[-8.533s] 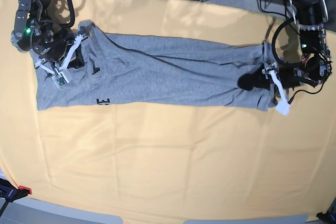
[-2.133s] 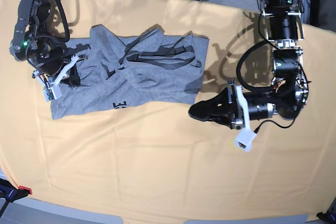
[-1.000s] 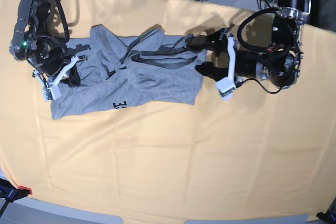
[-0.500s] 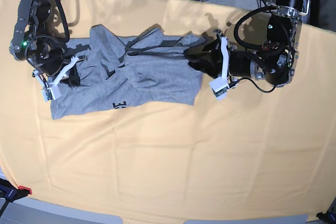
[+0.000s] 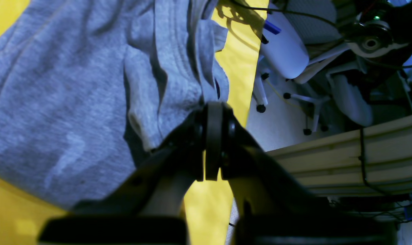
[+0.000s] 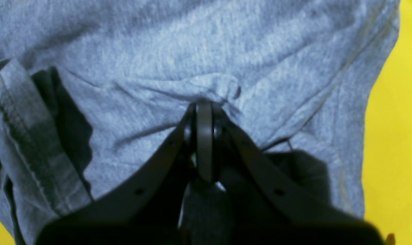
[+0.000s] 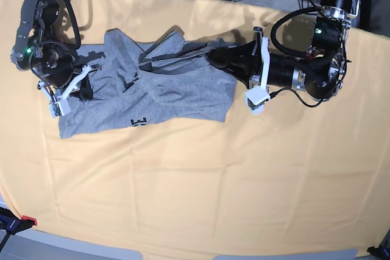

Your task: Layout the t-shirt on the table in an organized manner, then fold the t-shirt properly

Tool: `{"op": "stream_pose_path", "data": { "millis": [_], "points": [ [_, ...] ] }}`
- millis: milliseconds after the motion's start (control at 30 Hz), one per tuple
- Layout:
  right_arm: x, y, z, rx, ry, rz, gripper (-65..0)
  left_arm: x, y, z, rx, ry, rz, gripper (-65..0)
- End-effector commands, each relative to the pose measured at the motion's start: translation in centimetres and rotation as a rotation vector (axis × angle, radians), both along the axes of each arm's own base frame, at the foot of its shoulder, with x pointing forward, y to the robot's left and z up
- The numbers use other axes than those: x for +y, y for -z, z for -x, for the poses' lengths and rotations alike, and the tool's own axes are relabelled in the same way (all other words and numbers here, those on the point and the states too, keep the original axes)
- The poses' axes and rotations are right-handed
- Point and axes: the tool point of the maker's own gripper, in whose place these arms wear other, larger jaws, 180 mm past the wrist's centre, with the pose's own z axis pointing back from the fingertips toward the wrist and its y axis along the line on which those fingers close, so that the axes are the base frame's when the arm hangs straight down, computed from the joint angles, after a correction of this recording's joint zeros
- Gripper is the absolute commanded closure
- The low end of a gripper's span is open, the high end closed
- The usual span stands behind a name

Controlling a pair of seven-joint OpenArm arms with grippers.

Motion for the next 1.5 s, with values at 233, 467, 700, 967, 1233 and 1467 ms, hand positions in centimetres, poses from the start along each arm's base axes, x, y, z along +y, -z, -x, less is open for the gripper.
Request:
{"op": "stream_pose_path", "data": {
  "millis": [233, 467, 700, 967, 1233, 1467],
  "points": [
    [-0.5, 0.1, 0.2, 0.021, -0.007, 0.025, 0.0, -1.9, -2.0, -0.4, -0.036, 0.004, 0.097, 0.0],
    [-0.5, 0.2, 0.3, 0.024, -0.005, 0.027, 0.0, -5.1, -3.5, -0.2, -0.030, 0.010, 0.213, 0.0],
    [-0.5, 0.2, 0.3, 0.023, -0.004, 0.026, 0.0, -6.3, -2.7, 1.6, 0.033, 0.019, 0.250, 0.0],
    [-0.3, 0.1, 0.3, 0.018, -0.026, 0.026, 0.0, -7.0, -2.7, 2.2, 0.036, 0.055, 0.248, -33.4],
    [-0.4, -0.9, -0.3, -0.014, -0.028, 0.034, 0.0, -6.3, -5.8, -1.5, -0.073, 0.024, 0.241, -49.4],
    [-1.9, -6.4, -2.7, -0.176, 0.002, 0.093, -37.9, 0.3, -8.6, -7.1, -0.222, -0.216, 0.235, -49.4]
  ]
}}
